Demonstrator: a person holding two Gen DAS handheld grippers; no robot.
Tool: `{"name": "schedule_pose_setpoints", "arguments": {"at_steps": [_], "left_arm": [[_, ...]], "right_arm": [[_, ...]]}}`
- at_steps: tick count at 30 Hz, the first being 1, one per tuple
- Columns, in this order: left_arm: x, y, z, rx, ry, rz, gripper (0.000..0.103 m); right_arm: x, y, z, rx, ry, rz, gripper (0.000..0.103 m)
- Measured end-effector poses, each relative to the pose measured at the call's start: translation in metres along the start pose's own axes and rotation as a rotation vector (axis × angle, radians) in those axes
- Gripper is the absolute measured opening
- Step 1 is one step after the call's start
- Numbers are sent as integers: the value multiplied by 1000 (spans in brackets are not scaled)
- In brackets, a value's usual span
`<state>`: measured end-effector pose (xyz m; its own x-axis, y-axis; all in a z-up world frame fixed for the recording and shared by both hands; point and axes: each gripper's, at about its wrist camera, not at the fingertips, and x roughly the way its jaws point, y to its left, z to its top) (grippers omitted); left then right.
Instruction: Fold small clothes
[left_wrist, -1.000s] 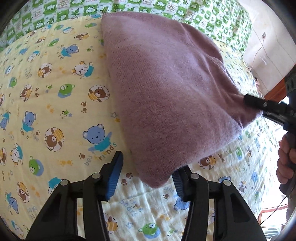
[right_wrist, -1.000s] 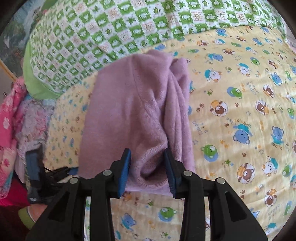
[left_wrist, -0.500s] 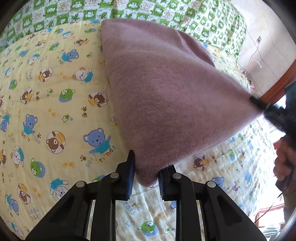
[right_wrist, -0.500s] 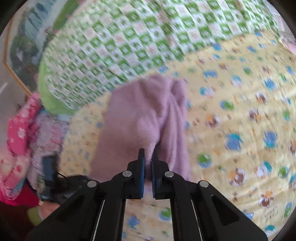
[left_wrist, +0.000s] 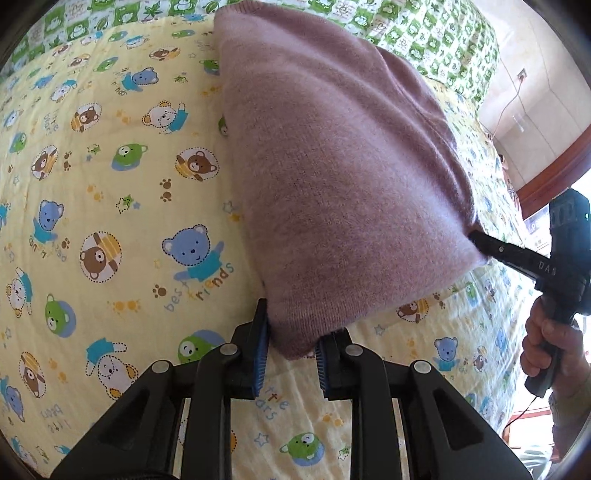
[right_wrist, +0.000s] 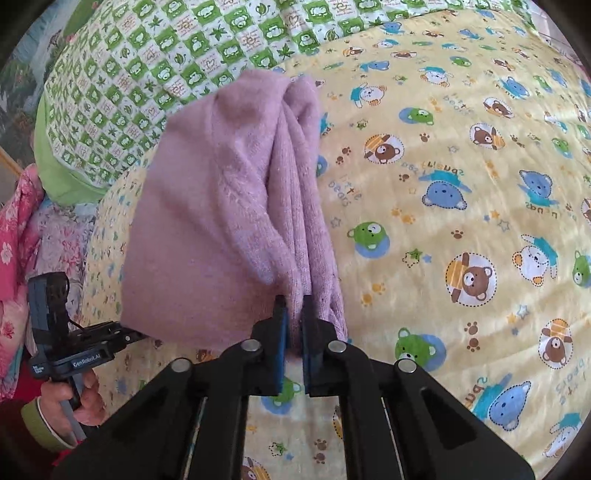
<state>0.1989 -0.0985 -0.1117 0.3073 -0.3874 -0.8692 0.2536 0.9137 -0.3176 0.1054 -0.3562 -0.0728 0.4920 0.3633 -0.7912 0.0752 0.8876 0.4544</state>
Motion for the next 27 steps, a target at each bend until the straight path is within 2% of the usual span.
{"name": "schedule_pose_setpoints", "arguments": {"at_steps": [3, 5, 7, 10, 12, 13, 15, 16, 20, 22, 25, 26, 27], "left_arm": [[-6, 1, -1, -1, 13, -9, 29], [-17, 7, -6, 1, 18, -35, 31], [-29, 11, -10, -7, 18, -70, 38], [-49, 20, -11, -35, -2, -116, 42], [-59, 27, -5, -58, -24, -131, 48], [-63, 32, 2, -77, -41, -134, 54], [-66, 41, 19, -124, -72, -141, 60], [-64, 46, 29, -149, -80, -144, 62], [-55, 62, 66, -218, -107, -144, 63], [-49, 67, 83, -239, -115, -160, 67], [-40, 72, 103, -249, -115, -161, 68], [-37, 73, 107, -250, -112, -160, 68], [-30, 69, 110, -254, -109, -154, 68]], "right_arm": [[-8, 5, 5, 4, 4, -12, 23], [-15, 6, 10, 13, 3, -29, 45], [-25, 7, 17, 26, -37, -32, 53], [-39, 11, 37, 47, -127, 0, 54], [-39, 15, 53, 50, -150, 14, 55], [-37, 19, 63, 46, -162, 17, 55], [-25, 27, 86, 35, -168, -7, 62], [-16, 31, 96, 28, -164, -19, 72], [20, 38, 131, 28, -143, -62, 81], [41, 37, 144, 40, -97, -84, 82], [63, 31, 151, 60, -42, -81, 82], [69, 27, 151, 71, -23, -84, 80], [73, 23, 151, 84, -13, -77, 71]]}}
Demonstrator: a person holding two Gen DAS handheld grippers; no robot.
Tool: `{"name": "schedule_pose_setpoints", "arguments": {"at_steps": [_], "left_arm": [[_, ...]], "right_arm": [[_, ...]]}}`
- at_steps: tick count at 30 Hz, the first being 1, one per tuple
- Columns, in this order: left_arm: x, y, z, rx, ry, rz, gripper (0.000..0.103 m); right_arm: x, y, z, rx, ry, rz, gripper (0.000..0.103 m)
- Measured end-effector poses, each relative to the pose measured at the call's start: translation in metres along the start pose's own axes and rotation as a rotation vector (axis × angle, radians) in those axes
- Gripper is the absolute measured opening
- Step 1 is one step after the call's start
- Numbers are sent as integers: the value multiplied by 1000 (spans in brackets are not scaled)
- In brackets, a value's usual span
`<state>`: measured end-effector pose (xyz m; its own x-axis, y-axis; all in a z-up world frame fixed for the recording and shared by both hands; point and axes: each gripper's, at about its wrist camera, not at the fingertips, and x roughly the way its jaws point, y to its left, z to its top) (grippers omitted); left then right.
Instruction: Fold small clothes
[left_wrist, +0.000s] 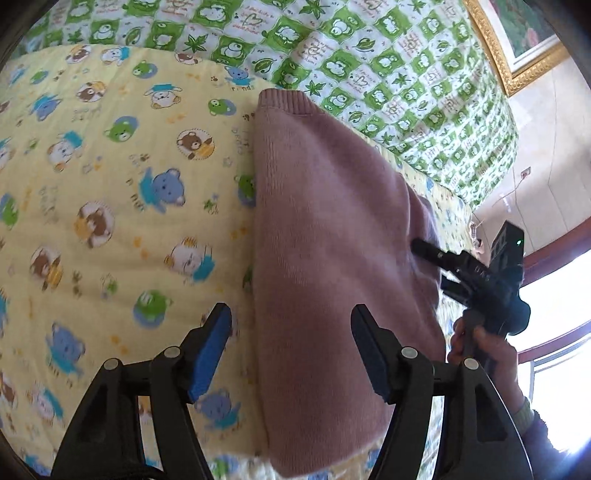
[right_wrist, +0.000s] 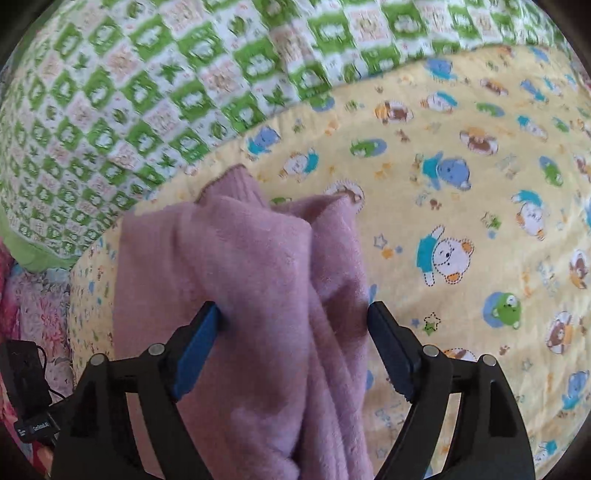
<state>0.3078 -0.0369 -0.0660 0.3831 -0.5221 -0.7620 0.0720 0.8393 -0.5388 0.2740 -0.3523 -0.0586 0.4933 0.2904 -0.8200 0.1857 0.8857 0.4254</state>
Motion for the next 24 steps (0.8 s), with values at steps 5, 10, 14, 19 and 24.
{"name": "schedule_pose_setpoints", "arguments": {"at_steps": [5, 10, 14, 19, 24], "left_arm": [[18, 2, 7, -22, 21, 3, 70], [26, 4, 9, -40, 32, -4, 75], [32, 7, 12, -53, 46, -20, 76], [47, 10, 16, -94, 85, -59, 79], [65, 9, 14, -124, 115, -57, 82]], "right_arm": [[-3, -35, -2, 123, -30, 127, 25], [-6, -52, -13, 239, -60, 212, 24], [-7, -50, -16, 239, -56, 205, 44], [-17, -38, -16, 192, -81, 177, 88], [-1, -26, -19, 96, 16, 129, 89]]}}
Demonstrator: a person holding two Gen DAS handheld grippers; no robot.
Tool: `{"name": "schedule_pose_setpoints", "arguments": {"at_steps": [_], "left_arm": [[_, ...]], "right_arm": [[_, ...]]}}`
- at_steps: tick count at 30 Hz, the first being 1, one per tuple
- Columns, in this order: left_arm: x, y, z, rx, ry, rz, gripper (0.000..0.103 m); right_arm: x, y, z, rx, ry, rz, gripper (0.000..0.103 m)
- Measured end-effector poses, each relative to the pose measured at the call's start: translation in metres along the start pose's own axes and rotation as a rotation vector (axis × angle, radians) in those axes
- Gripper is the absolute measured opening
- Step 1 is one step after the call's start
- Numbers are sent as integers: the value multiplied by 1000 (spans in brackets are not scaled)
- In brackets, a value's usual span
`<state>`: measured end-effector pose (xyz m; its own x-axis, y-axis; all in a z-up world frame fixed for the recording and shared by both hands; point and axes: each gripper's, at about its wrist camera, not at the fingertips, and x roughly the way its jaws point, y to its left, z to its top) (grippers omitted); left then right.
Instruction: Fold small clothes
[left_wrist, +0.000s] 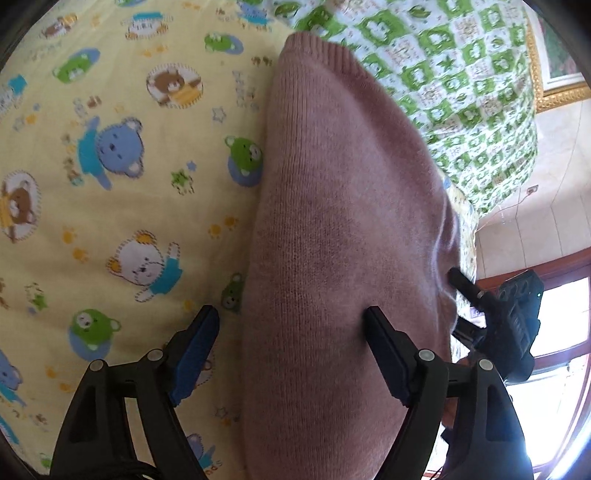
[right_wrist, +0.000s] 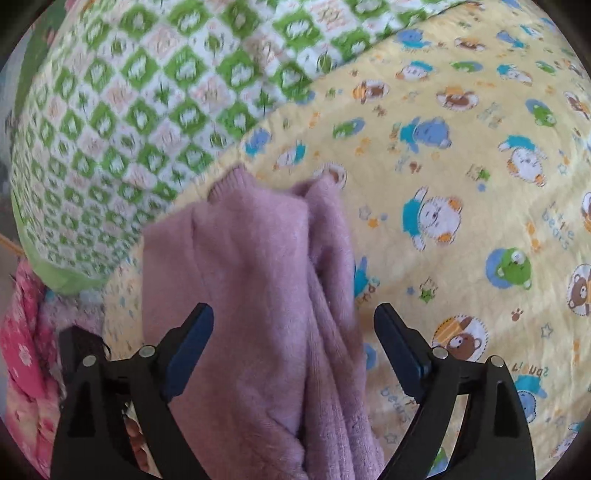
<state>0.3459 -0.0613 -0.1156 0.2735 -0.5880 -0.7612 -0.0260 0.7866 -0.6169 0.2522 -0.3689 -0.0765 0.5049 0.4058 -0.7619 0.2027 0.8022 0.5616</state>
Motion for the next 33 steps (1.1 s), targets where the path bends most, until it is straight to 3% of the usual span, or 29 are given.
{"name": "schedule_pose_setpoints", "arguments": {"at_steps": [2, 3, 4, 5, 8, 14, 21, 26, 33], "left_arm": [[5, -3, -1, 8, -5, 18, 83], [7, -6, -1, 17, -9, 26, 82], [9, -9, -2, 28, -8, 34, 80], [9, -11, -2, 37, -10, 32, 62], [8, -20, -3, 51, -13, -4, 43], [-20, -29, -17, 52, -63, -82, 35], [-97, -21, -44, 39, -160, -91, 35], [-163, 21, -65, -10, -212, -61, 35], [-211, 85, -83, -79, -251, 27, 35]], "right_arm": [[12, 1, -6, -25, 50, 8, 85], [16, 1, -10, -36, 65, 21, 79], [18, 1, -12, -41, 68, 35, 58], [20, -1, -14, -22, 85, 71, 48], [14, -7, -16, 40, 81, 137, 33], [-19, 19, -23, 22, 56, 272, 29], [-37, 74, -45, -25, 75, 389, 29], [-20, 125, -73, -63, 148, 475, 29], [31, 178, -109, -121, 267, 497, 29]]}}
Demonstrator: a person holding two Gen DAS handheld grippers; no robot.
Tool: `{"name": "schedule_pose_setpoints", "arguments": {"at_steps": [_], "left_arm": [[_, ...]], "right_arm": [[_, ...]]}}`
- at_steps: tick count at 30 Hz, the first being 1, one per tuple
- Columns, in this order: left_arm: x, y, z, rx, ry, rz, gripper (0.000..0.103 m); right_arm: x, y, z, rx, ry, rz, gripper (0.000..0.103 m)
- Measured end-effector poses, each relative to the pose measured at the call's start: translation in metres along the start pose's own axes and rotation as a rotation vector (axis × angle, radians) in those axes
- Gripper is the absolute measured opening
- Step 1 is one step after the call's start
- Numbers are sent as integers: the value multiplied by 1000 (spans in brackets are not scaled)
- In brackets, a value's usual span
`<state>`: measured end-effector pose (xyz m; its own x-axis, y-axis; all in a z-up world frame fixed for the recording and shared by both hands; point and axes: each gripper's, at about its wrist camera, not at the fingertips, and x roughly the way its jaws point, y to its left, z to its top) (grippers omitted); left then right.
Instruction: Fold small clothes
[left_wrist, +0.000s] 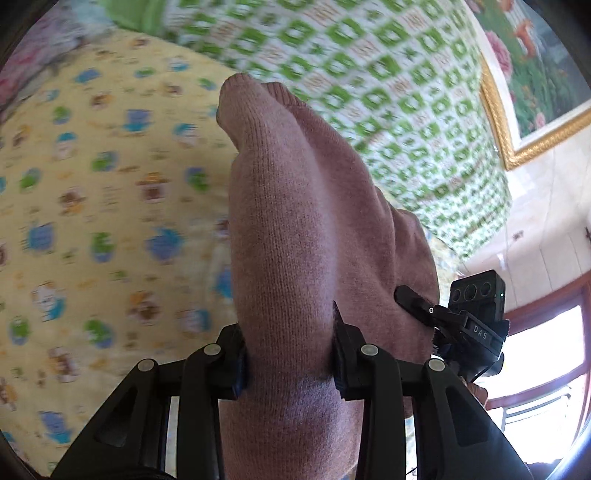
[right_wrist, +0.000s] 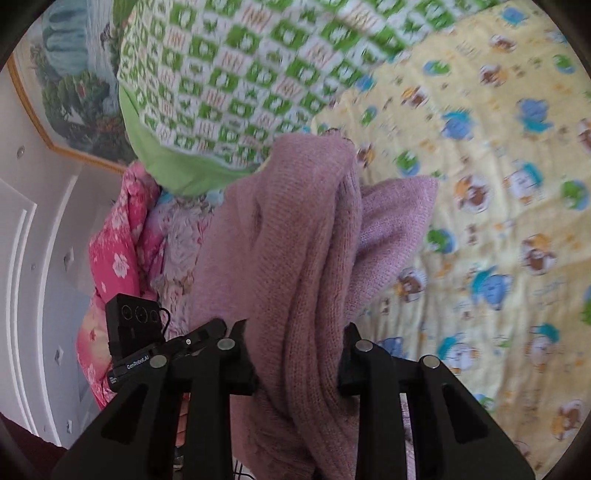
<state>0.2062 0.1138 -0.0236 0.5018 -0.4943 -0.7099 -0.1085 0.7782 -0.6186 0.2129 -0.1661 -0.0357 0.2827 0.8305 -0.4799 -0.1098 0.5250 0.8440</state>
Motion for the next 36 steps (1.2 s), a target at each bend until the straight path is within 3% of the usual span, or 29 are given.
{"name": "schedule_pose_setpoints", "arguments": {"at_steps": [5, 8, 12, 14, 17, 23, 33, 36], "left_arm": [[-2, 41, -9, -20, -2, 34, 35], [12, 61, -16, -39, 20, 55, 37], [23, 88, -20, -68, 19, 45, 49], [26, 98, -21, -86, 25, 45, 61], [28, 96, -21, -88, 27, 58, 62], [7, 81, -28, -37, 15, 130, 63], [-48, 52, -78, 69, -64, 206, 66], [-58, 40, -92, 123, -88, 216, 66]], "right_arm": [[39, -7, -4, -17, 63, -11, 29], [52, -22, -5, -14, 91, -62, 30], [56, -44, -6, -16, 102, -113, 32], [55, -49, -7, -17, 96, -122, 37], [52, -44, -6, -22, 95, -141, 42], [30, -23, -8, -45, 54, -198, 43], [-35, 25, -44, -146, -120, -214, 43], [-40, 46, -61, -213, -128, -200, 43]]}}
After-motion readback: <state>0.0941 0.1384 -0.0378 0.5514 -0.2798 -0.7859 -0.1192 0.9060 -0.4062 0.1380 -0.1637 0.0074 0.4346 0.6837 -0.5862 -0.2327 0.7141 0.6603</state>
